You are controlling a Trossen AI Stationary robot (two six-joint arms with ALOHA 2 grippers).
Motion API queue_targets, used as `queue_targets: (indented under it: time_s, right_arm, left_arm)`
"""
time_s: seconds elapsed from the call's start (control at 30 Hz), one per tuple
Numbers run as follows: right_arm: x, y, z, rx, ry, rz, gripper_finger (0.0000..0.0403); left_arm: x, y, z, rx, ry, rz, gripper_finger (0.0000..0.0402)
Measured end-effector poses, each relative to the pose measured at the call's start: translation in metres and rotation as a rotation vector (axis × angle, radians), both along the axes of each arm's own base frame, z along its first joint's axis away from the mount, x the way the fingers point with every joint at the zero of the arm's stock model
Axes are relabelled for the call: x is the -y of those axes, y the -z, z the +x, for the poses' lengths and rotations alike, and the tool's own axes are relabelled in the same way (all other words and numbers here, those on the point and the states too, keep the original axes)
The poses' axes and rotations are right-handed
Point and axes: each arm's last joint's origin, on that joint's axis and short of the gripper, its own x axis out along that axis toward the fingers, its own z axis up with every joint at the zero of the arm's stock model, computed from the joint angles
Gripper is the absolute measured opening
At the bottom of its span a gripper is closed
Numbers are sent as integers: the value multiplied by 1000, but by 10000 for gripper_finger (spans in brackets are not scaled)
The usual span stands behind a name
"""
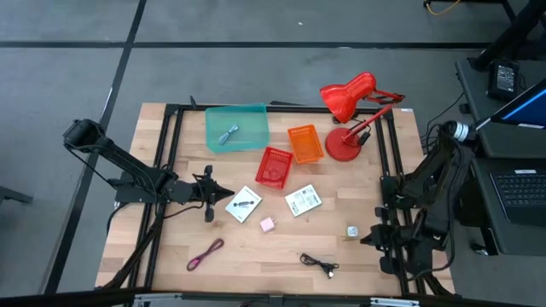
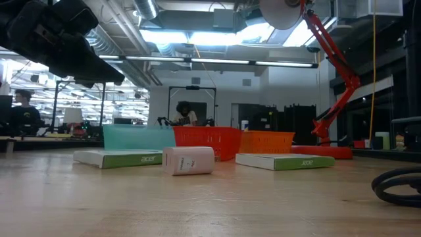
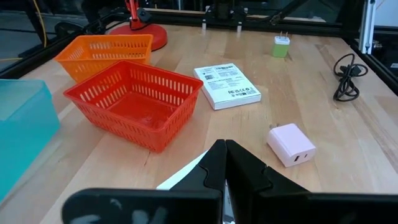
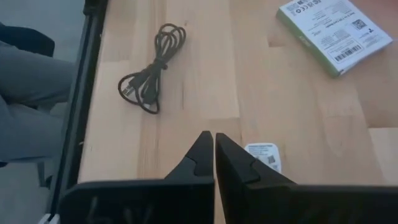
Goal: Pick and place items into bin
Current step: Put the green charger adapter into orange bin
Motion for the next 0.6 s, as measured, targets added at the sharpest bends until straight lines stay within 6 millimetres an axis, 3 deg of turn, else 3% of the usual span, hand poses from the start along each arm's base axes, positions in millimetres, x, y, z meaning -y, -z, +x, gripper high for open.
queue_targets:
  time_s: [0.47, 0.6]
  right_arm:
    - [0, 3, 0, -9, -12, -39, 1]
    - [0, 3, 0, -9, -11, -38, 19]
  left_arm:
    - [0, 0, 0, -2, 0, 1, 3]
    - [0, 0, 0, -2, 0, 1, 3]
